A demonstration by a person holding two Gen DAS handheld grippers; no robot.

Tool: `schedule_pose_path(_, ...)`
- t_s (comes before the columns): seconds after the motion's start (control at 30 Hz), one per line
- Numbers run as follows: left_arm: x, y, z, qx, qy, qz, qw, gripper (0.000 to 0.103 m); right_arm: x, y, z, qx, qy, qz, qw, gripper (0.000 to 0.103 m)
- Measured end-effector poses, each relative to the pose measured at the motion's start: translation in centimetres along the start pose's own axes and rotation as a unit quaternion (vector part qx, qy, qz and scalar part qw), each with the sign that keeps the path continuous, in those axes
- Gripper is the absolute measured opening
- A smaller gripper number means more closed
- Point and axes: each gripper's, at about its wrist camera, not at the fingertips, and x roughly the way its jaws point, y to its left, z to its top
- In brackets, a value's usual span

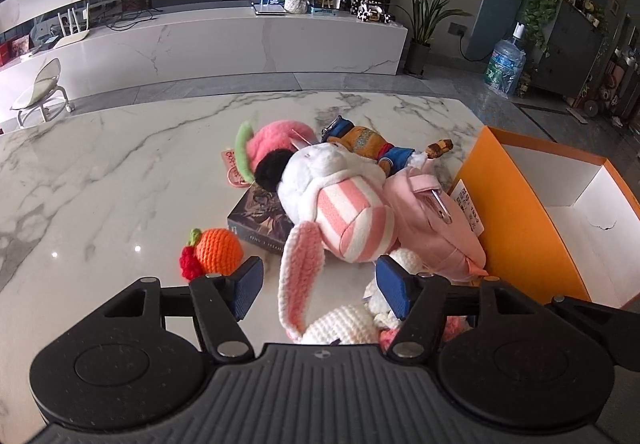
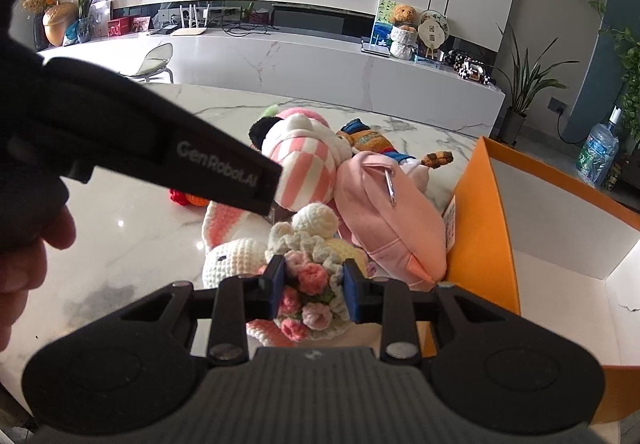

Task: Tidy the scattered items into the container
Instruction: 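Close the left tool on the pink-and-white striped plush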

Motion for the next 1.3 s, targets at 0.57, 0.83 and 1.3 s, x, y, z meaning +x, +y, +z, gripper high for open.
schedule_pose_path(0.57,3.6,-1.0,2.4,0.011,-0.001,-0.009,0.9999,0.058,1.9,-1.2,1.6,0.009,0.015,0.050,0.999,0.034)
schedule_pose_path(0.83,1.4,-0.6,2.1,0.016,-0.017,0.000,0.9997,0.054,0.8,-1.3,1.8,0.020,0.017,0.049,0.998,0.034)
schedule_pose_path(1.3,-7.6,0.5,1.9,0.007,-0.095,0.015,0.9954,0.053,-6.2,-0.1,1.8,0.003,-0.043,0.019,0.999,0.034)
